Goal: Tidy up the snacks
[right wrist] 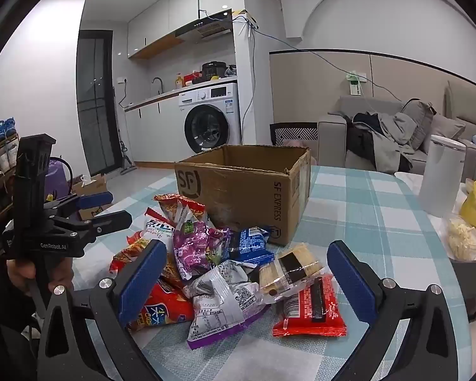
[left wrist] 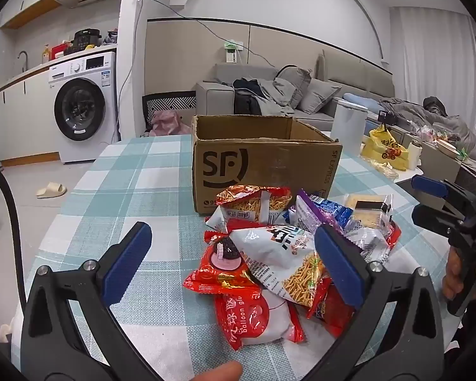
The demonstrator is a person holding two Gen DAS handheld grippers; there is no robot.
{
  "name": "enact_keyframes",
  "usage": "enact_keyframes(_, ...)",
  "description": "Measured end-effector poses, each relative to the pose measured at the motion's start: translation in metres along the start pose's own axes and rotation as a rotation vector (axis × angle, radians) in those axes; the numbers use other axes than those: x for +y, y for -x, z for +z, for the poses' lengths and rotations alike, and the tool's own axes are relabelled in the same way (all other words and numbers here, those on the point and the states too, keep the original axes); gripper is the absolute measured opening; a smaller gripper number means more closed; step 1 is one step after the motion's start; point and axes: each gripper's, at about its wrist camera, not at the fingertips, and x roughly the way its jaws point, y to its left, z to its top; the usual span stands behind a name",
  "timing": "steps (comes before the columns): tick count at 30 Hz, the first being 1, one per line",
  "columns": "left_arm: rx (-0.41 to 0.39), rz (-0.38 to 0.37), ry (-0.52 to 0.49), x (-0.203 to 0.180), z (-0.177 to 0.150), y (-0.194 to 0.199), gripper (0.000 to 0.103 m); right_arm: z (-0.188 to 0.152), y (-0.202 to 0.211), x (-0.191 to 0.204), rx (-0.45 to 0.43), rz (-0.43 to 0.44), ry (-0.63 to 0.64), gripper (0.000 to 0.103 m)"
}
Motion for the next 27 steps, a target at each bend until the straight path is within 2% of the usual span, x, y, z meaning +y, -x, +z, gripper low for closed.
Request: enact_keyframes(27,-0.005,-0.032,-0.020,-0.004,-0.001,0.001,0.102,0.000,0.000,0.000,0.011,0.002,0.002,0.103)
